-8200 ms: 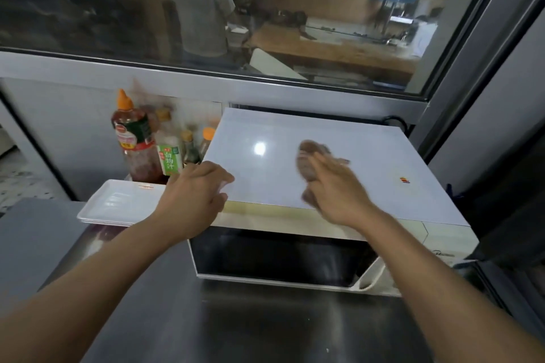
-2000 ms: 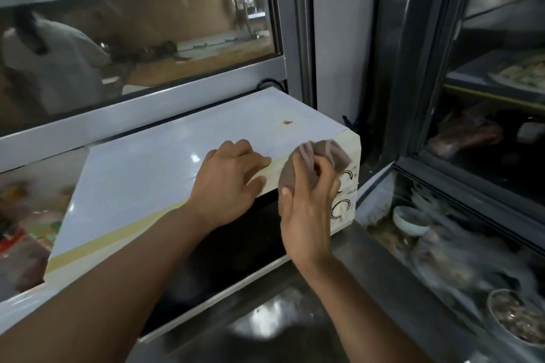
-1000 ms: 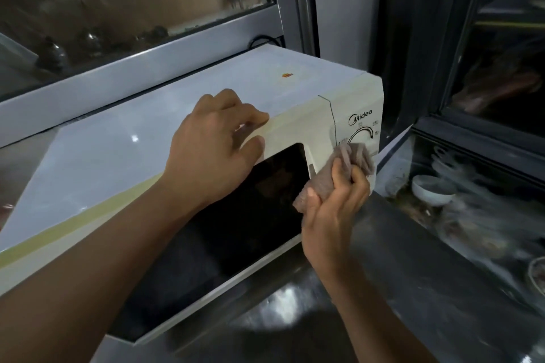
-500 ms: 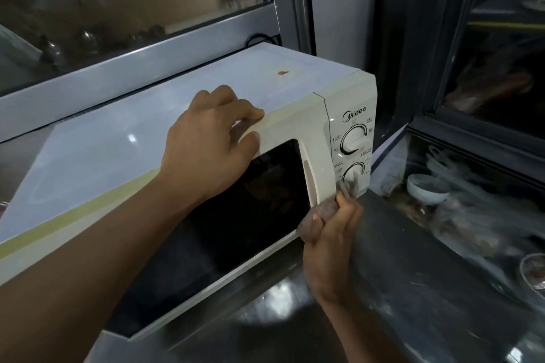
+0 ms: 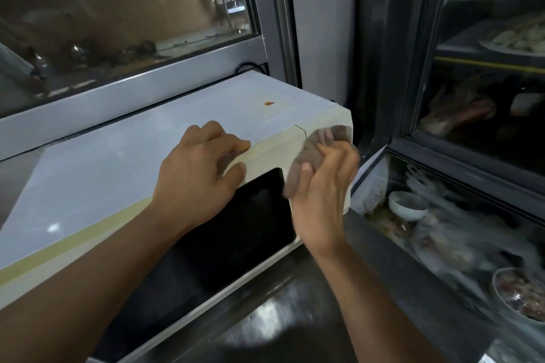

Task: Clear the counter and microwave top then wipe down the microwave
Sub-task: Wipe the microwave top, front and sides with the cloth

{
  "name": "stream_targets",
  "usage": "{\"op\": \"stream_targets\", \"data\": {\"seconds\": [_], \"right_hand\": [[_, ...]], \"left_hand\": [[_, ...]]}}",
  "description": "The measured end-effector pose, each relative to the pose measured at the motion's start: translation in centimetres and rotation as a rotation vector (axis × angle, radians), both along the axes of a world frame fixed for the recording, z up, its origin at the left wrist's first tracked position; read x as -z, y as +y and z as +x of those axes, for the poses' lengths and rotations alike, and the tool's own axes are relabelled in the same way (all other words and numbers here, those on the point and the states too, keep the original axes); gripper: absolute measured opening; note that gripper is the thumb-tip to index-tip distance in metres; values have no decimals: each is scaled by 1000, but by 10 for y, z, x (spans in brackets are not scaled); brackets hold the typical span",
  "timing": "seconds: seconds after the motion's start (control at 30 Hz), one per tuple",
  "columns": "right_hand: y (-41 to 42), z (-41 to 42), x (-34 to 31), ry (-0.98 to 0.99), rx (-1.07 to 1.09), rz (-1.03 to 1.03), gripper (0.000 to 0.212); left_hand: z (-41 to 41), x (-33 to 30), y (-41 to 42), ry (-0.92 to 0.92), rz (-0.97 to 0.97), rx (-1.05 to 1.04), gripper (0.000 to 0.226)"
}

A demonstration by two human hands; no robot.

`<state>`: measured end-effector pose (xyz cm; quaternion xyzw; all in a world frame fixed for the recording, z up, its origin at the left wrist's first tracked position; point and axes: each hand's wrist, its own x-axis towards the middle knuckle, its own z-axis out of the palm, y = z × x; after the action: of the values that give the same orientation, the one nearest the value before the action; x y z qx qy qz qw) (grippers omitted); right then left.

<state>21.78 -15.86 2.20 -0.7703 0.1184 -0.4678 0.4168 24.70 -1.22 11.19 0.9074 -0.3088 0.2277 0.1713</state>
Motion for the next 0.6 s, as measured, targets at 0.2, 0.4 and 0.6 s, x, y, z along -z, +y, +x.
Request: {"op": "stream_targets", "data": {"seconds": [0.2,0.4,0.6], "right_hand": [[-65,19,0,127,69,75,28],[-51,14,4,171,110,83,29],[-65,12,14,126,-14,-137,27]], "left_hand": [[2,2,0,-34,16,2,41],[2,2,0,-19,6,-11,41],[3,2,1,-24,8,1,43]]}}
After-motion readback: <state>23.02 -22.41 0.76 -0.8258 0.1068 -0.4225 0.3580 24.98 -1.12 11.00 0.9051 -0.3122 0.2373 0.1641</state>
